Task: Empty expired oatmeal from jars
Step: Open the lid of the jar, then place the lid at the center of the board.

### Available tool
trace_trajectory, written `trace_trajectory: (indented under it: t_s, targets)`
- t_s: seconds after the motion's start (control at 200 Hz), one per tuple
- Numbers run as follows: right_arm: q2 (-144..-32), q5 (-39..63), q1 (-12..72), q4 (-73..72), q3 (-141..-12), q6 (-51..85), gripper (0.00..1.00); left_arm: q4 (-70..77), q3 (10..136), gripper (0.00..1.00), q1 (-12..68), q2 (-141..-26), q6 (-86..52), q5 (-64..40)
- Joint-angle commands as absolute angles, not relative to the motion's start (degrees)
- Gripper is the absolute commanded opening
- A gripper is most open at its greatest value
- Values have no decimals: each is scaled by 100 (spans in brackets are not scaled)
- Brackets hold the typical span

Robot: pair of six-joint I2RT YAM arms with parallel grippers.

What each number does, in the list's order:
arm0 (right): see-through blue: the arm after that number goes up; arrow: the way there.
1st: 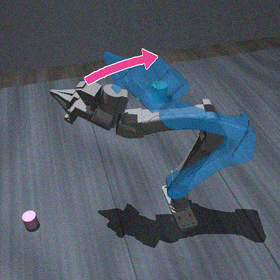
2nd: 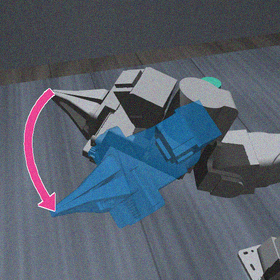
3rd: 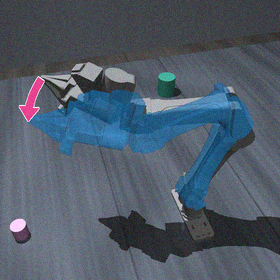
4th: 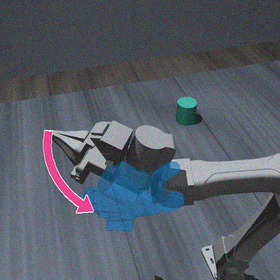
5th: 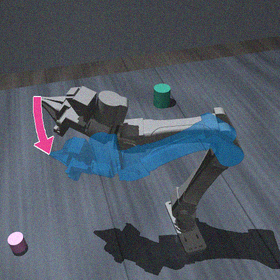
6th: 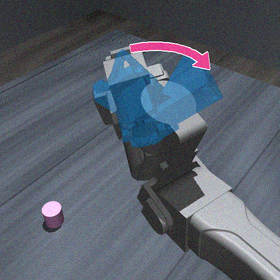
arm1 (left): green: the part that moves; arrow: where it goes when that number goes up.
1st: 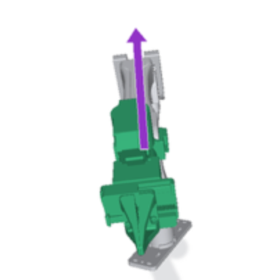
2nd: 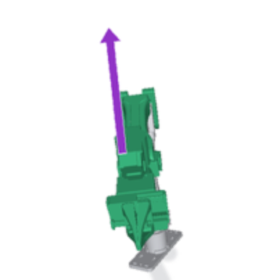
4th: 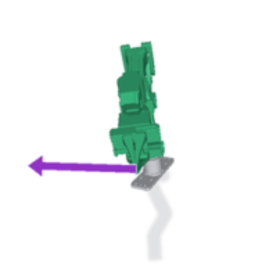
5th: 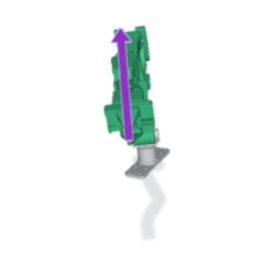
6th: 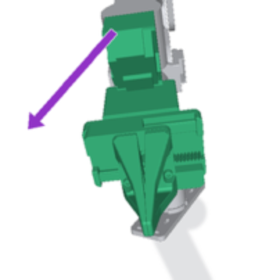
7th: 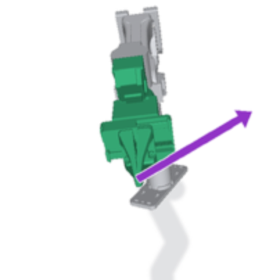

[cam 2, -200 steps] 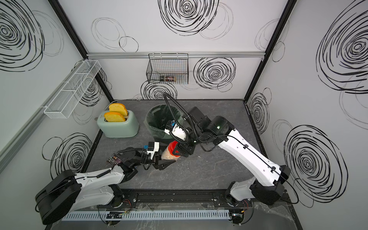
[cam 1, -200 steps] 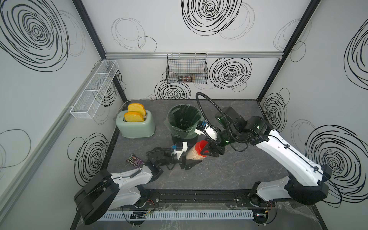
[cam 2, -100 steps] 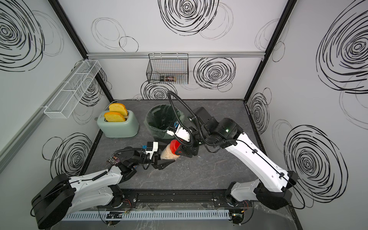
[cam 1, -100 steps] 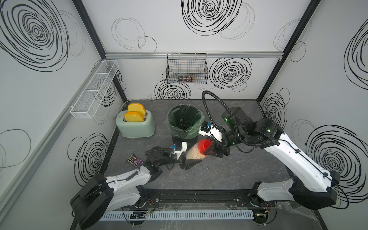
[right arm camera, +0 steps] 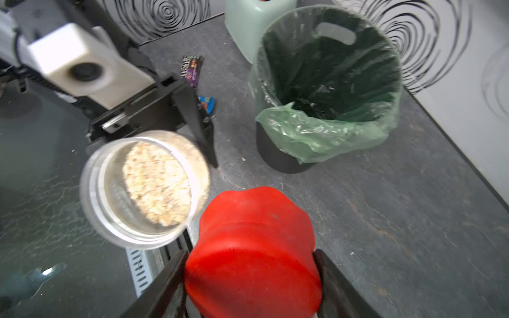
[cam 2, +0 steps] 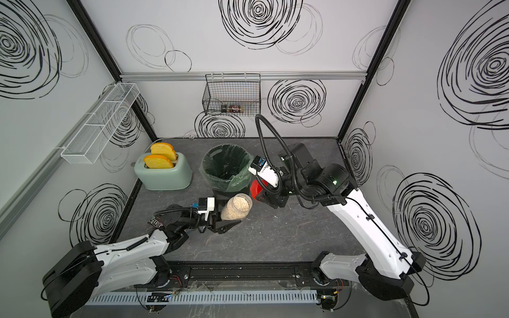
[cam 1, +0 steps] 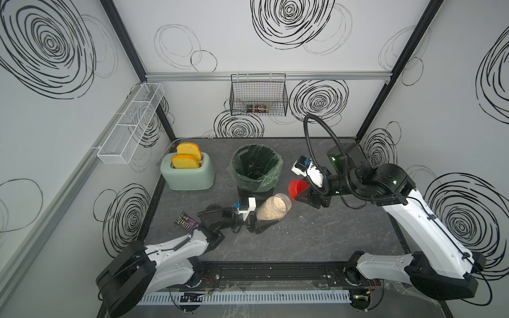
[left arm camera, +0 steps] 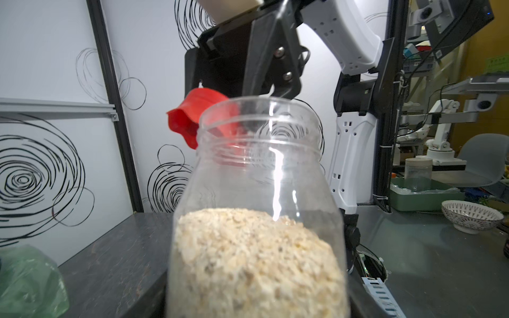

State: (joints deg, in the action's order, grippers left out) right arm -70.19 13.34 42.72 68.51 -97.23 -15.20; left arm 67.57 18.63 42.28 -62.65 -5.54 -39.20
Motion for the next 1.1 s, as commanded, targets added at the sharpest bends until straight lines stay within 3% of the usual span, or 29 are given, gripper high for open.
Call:
trace_trajectory:
  t_s: [0.0,0.26,0.56,1.096]
  targets:
    - [-6800,1098,4087,6756,-9773,-1441,19,7763,2129,29,4228,-6087,-396,-3966]
    - [-6657,201,3896,6872,-9151,-1528,19,8089,2102,29,4180,-6089,-465,-3597]
    - [-6744,-1078,3679,6524,-7329,-1713,18,7895,2009,31,4150,-5765,-188,-2859]
    - [-7247,-407,2669,4718,-5332,-1739,18,7620,1723,32,4069,-5188,-114,-2575]
